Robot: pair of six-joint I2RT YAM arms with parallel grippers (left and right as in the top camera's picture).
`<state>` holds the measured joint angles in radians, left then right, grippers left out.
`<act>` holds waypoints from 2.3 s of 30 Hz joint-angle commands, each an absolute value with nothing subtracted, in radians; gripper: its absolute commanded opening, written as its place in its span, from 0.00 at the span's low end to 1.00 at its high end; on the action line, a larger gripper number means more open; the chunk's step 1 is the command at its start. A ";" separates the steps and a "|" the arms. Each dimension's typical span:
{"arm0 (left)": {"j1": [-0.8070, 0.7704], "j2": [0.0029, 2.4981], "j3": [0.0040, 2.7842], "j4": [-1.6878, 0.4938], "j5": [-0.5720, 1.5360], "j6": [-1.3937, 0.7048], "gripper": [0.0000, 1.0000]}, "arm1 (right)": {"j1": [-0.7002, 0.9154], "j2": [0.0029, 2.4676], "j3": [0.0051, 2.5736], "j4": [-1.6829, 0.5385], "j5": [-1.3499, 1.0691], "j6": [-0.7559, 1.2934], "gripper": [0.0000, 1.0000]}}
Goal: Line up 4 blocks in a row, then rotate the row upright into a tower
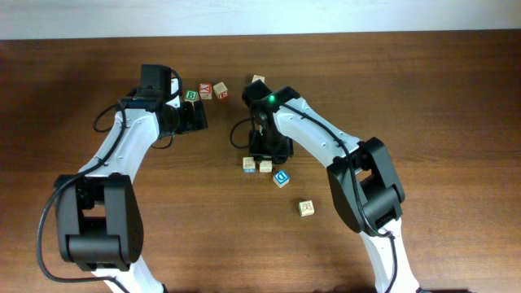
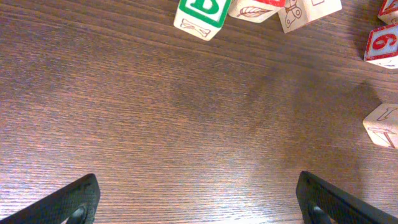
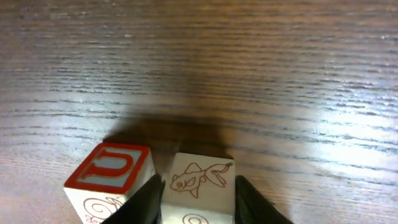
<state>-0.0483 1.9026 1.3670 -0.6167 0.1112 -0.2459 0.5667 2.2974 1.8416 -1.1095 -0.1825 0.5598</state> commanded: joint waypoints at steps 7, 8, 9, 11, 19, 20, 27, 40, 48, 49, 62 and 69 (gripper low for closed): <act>-0.045 1.896 1.379 -0.615 0.107 -0.237 0.99 | 0.534 2.295 2.150 -1.343 -0.174 0.491 0.45; -0.045 1.896 1.379 -0.615 0.107 -0.237 0.99 | 0.535 2.289 2.217 -1.412 -0.173 0.459 0.39; -0.045 1.896 1.379 -0.615 0.107 -0.237 0.99 | 0.535 2.244 2.335 -1.533 -0.167 0.422 0.39; -0.045 1.896 1.379 -0.615 0.107 -0.237 0.99 | 0.535 2.152 2.350 -1.603 -0.109 0.427 0.40; -0.045 1.896 1.379 -0.615 0.107 -0.237 0.99 | 0.604 2.147 1.848 -1.386 -0.119 0.113 0.47; -0.045 1.896 1.379 -0.615 0.107 -0.237 0.99 | 0.605 2.147 1.759 -1.314 -0.110 0.112 0.47; -0.045 1.896 1.379 -0.615 0.107 -0.237 0.99 | 0.604 2.148 1.615 -1.142 -0.040 0.112 0.41; -0.045 1.896 1.379 -0.615 0.107 -0.237 0.99 | 0.514 2.148 1.616 -1.117 -0.061 0.309 0.23; -0.046 1.896 1.379 -0.615 0.107 -0.237 0.99 | 0.516 2.148 1.657 -1.088 -0.109 0.384 0.23; -0.046 1.896 1.379 -0.615 0.107 -0.237 0.99 | 0.516 2.149 1.657 -1.087 -0.109 0.414 0.23; -0.046 1.896 1.379 -0.615 0.107 -0.237 0.99 | 0.564 2.149 1.656 -1.002 -0.206 0.462 0.28; -0.046 1.896 1.379 -0.615 0.107 -0.237 0.99 | 0.560 2.142 1.790 -1.137 -0.195 0.437 0.43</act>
